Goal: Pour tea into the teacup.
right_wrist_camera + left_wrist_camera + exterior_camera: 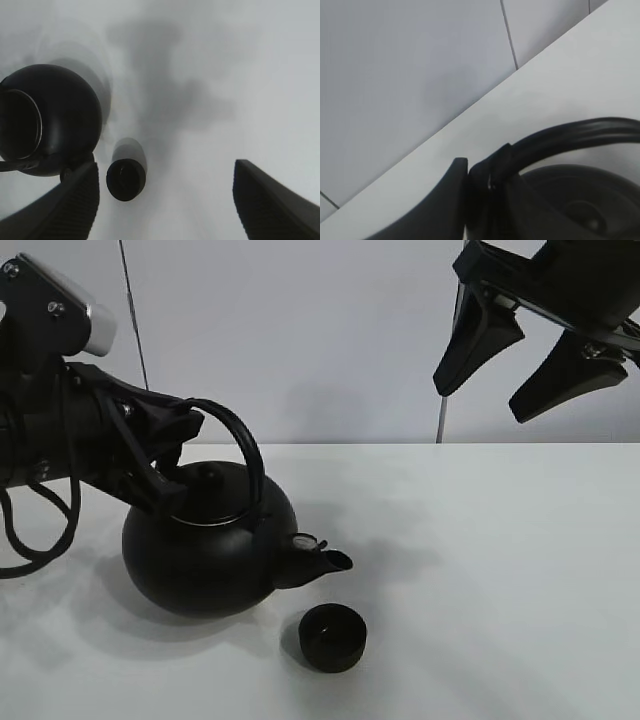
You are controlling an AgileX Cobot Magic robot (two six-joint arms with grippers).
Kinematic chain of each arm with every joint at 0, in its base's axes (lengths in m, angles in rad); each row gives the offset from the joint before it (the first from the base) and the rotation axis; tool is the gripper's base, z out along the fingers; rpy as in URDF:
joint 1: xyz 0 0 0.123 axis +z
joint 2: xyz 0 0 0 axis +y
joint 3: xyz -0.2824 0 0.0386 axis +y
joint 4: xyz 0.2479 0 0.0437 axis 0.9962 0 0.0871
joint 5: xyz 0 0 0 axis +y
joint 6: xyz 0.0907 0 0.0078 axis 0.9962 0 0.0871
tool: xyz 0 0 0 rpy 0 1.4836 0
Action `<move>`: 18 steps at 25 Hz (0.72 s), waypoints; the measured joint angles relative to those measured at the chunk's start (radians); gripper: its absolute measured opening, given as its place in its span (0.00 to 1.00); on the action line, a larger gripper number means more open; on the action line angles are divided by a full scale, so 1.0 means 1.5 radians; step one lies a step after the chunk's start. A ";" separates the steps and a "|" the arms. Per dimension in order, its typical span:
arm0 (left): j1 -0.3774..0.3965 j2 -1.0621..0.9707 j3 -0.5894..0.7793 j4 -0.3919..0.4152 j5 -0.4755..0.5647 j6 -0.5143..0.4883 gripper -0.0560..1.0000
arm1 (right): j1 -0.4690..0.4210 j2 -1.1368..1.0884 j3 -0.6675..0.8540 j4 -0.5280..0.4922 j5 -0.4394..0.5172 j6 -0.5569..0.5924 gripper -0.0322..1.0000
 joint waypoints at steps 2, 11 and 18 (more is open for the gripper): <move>0.000 0.000 -0.005 0.005 0.000 0.003 0.17 | 0.000 0.000 0.000 0.000 0.000 0.000 0.53; 0.000 0.000 -0.013 0.007 0.004 0.011 0.17 | 0.000 0.000 0.000 0.000 0.000 0.000 0.53; 0.000 0.000 -0.013 0.007 0.010 0.046 0.17 | 0.000 0.000 0.000 0.000 0.000 0.000 0.53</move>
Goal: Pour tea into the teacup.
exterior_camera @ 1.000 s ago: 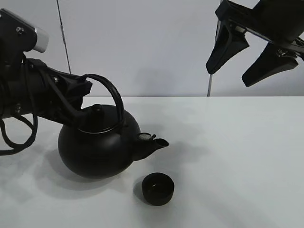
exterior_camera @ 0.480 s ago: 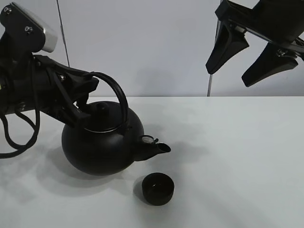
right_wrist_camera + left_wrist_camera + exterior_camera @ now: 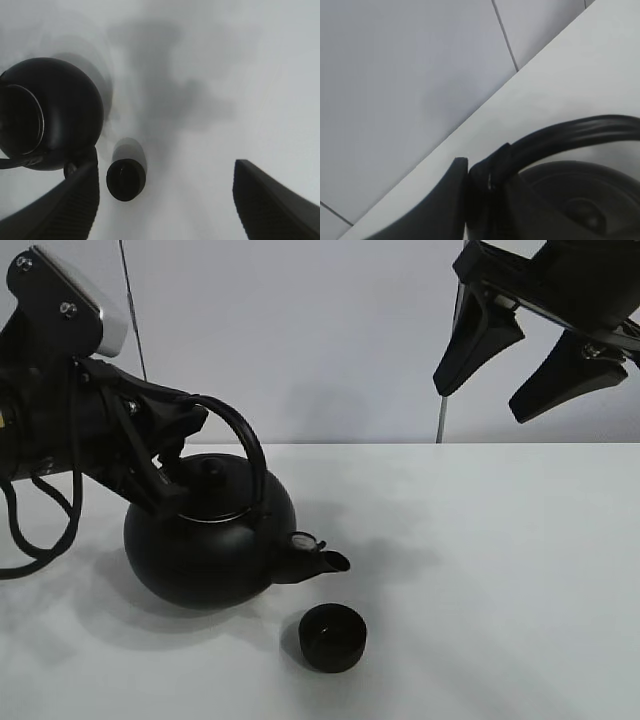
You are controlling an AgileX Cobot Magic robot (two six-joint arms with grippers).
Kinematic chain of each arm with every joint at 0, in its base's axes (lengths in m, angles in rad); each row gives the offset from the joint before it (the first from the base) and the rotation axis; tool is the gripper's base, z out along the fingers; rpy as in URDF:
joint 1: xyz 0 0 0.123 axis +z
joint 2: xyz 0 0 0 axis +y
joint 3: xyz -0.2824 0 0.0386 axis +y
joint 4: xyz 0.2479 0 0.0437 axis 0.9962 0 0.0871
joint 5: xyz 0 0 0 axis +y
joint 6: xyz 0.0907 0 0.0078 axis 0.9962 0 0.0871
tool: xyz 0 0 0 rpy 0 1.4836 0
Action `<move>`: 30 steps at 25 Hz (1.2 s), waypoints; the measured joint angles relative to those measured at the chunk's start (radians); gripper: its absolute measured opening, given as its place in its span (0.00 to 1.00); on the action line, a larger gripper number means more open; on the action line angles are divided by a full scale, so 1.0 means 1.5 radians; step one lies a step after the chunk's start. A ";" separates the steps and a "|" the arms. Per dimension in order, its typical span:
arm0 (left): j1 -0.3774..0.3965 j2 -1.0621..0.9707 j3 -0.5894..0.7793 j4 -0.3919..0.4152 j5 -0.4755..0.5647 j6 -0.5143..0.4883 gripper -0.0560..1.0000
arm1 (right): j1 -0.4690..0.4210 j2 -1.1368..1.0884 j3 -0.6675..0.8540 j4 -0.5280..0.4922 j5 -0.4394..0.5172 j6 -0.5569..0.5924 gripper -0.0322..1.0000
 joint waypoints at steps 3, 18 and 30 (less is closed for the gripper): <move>0.000 0.000 0.000 -0.003 0.000 0.013 0.17 | 0.000 0.000 0.000 0.000 -0.003 0.000 0.53; 0.000 0.000 -0.001 -0.003 0.003 0.043 0.16 | 0.000 0.000 0.000 0.000 -0.015 0.000 0.53; 0.000 0.000 -0.001 -0.003 0.000 0.078 0.16 | 0.000 0.000 0.000 0.000 -0.015 0.000 0.53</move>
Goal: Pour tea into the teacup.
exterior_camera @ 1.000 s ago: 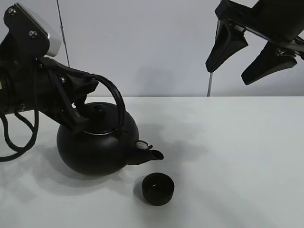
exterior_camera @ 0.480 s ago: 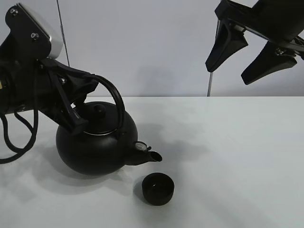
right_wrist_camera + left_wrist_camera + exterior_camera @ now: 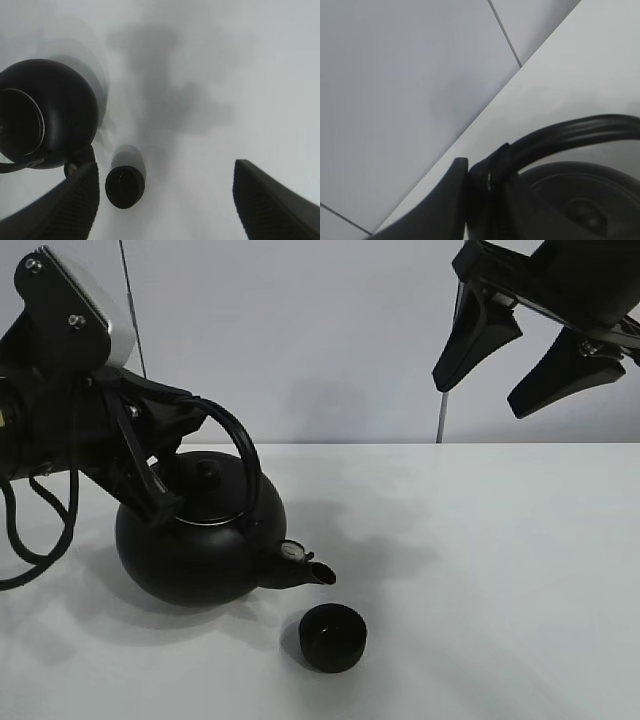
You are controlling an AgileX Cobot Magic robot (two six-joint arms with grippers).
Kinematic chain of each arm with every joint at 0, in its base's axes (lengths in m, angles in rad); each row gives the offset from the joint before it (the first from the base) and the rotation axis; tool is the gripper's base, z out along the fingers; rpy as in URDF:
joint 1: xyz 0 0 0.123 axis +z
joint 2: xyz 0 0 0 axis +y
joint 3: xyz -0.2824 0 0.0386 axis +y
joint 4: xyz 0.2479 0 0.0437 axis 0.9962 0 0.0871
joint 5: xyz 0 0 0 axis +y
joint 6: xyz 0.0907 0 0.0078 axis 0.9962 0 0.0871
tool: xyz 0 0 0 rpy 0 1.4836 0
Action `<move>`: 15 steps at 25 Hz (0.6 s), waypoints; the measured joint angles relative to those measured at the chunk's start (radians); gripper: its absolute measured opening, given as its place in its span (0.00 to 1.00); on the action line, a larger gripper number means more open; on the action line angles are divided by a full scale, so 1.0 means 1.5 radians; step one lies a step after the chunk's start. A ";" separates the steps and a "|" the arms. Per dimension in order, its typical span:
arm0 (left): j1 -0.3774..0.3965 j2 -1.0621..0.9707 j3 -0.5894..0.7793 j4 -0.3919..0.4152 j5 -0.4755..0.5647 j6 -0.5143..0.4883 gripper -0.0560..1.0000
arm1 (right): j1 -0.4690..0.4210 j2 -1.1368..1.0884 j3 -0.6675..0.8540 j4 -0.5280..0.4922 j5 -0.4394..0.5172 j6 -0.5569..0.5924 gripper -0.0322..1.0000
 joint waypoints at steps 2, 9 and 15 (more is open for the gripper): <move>0.000 0.000 0.000 0.000 0.000 0.005 0.16 | 0.000 0.000 0.000 0.000 0.000 0.000 0.53; 0.000 0.000 0.000 0.000 -0.001 0.026 0.16 | 0.000 0.000 0.000 0.000 0.000 0.000 0.53; 0.000 0.000 0.000 0.000 -0.001 0.064 0.16 | 0.000 0.000 0.000 0.000 0.000 0.000 0.53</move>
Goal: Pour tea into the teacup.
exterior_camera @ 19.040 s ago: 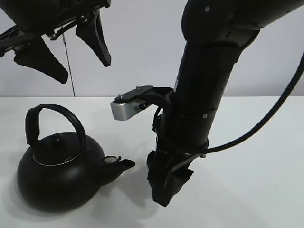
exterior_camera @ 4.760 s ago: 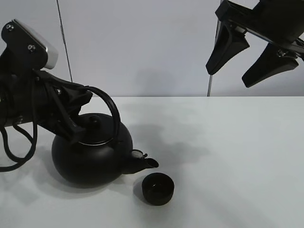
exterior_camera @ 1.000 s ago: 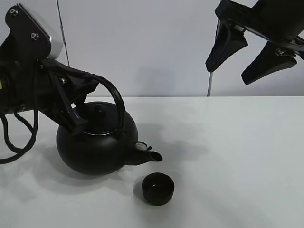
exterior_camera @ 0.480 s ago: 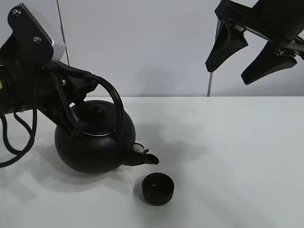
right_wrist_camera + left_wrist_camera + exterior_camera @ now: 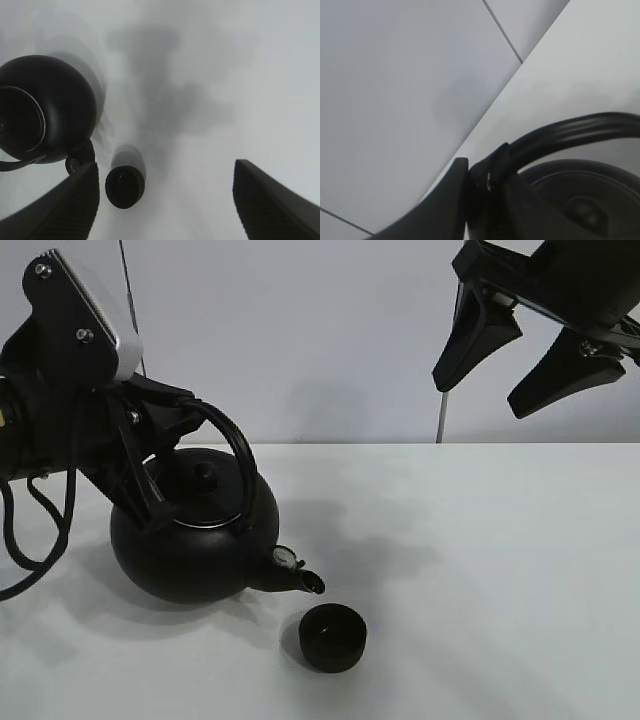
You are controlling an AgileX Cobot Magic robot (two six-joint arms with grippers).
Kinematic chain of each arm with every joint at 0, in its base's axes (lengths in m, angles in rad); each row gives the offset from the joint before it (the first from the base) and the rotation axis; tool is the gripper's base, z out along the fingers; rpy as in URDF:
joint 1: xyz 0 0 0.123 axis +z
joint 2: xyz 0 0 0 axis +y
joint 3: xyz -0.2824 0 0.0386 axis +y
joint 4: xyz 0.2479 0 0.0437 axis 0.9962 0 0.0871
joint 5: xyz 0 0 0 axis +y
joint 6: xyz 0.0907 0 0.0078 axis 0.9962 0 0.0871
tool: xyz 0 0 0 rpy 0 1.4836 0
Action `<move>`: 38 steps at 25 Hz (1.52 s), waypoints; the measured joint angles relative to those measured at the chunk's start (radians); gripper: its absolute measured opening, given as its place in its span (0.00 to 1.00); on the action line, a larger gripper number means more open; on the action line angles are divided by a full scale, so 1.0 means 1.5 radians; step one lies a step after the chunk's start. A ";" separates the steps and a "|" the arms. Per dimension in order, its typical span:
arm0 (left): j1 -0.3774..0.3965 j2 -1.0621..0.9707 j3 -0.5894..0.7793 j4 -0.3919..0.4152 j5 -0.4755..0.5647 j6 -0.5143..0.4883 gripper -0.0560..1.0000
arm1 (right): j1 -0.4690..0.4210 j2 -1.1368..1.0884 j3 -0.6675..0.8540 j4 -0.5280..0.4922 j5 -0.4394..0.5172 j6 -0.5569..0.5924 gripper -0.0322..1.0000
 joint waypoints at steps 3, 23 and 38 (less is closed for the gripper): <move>0.000 0.000 0.000 0.000 0.000 0.017 0.16 | 0.000 0.000 0.000 0.000 0.000 0.000 0.53; 0.000 0.000 0.000 0.000 0.000 0.040 0.16 | 0.000 0.000 0.000 0.000 -0.001 0.000 0.53; 0.000 0.000 -0.001 0.001 -0.009 -0.309 0.16 | 0.000 0.000 0.000 0.000 -0.001 0.000 0.53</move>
